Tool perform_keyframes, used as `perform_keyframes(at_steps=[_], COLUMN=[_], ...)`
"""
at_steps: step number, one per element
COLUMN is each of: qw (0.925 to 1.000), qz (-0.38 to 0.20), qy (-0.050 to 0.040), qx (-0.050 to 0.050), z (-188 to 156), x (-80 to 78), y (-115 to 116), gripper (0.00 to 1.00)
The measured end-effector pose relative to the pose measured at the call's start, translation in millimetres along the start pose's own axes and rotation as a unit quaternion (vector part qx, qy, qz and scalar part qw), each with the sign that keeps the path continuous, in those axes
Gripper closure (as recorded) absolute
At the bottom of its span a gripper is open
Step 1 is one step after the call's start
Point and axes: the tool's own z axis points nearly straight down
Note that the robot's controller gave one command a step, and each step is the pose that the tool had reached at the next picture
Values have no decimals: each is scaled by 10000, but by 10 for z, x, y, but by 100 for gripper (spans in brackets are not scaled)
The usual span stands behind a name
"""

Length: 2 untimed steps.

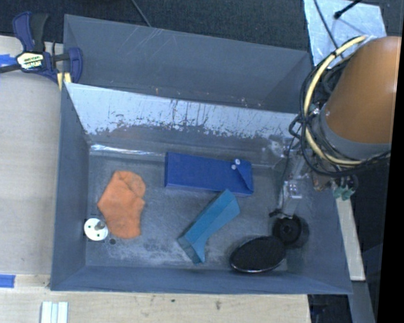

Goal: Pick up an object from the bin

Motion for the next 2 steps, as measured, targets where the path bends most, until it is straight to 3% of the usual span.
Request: perform_keyframes(at_steps=[1, 2], qw=[10000, 9999], qz=[-78, 102], qy=[47, 69], qx=[-10, -11], z=[137, 205], x=[62, 86], y=[101, -5], gripper=[0, 0])
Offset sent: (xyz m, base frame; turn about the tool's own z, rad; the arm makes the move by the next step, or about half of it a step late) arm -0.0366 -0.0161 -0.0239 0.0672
